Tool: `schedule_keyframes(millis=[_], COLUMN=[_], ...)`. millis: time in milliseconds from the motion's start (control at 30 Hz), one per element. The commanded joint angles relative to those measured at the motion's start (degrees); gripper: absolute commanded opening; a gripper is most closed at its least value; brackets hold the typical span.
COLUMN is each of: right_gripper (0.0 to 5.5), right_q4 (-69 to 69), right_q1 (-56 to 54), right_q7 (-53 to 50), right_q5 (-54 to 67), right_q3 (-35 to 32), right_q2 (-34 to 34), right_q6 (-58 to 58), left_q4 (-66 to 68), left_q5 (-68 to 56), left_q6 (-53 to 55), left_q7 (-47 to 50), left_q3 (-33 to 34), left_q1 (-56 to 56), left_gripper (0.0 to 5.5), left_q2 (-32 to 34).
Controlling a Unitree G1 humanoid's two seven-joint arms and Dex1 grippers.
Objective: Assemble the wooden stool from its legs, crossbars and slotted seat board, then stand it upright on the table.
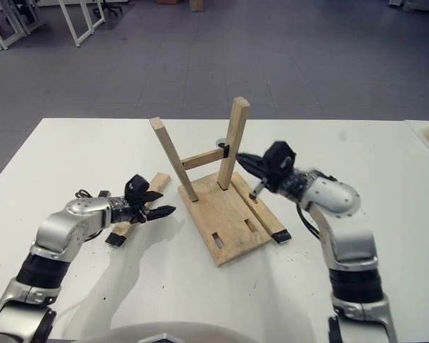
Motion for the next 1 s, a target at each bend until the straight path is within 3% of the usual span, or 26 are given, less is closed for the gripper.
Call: schedule_keyframes(millis=[33,267,667,800,900,1000], right_gripper=[0.10,0.10,0.10,0.10,0.10,0.10], right_q4=[10.5,24.8,21.1,17.2,15.4,14.0], right_q1=[1.8,1.6,2.1,3.7,5.2,6.1], right_q7=[-0.3,-2.0,1.3,1.8,1.8,0.9], right_q5=[-9.4,-20.4,-20.9,-18.9,-18.9,-18.5], right_q3=[5.2,13.9,17.4,17.4,17.1,15.3], right_q2=[-3.8,-3.3,-2.9,-1.5,-1.7,-2.3], right_q6=[-7.5,-18.7,-21.1,-19.1,-18.4,-17.2], left_q4=[1.8,9.0,14.6,2.6,-10.2,-15.9], left_q5=[5.7,10.5,13.2,11.3,9.1,11.6], left_q6=[-2.9,-6.6,-9.8,-7.3,-4.3,-5.8], left_q7=[8.3,11.4,11.0,13.7,16.1,18.1], left_q3=[-3.0,-5.1,-1.7,7.2,17.2,22.5], left_q1=[0.8,-0.9,-5.7,-1.4,5.5,14.6], left_gripper=[3.51,3.51,3.51,3.51,3.51,3.51], left_q2=[-6.1,-10.9,-10.3,-7.1,-5.3,-3.0])
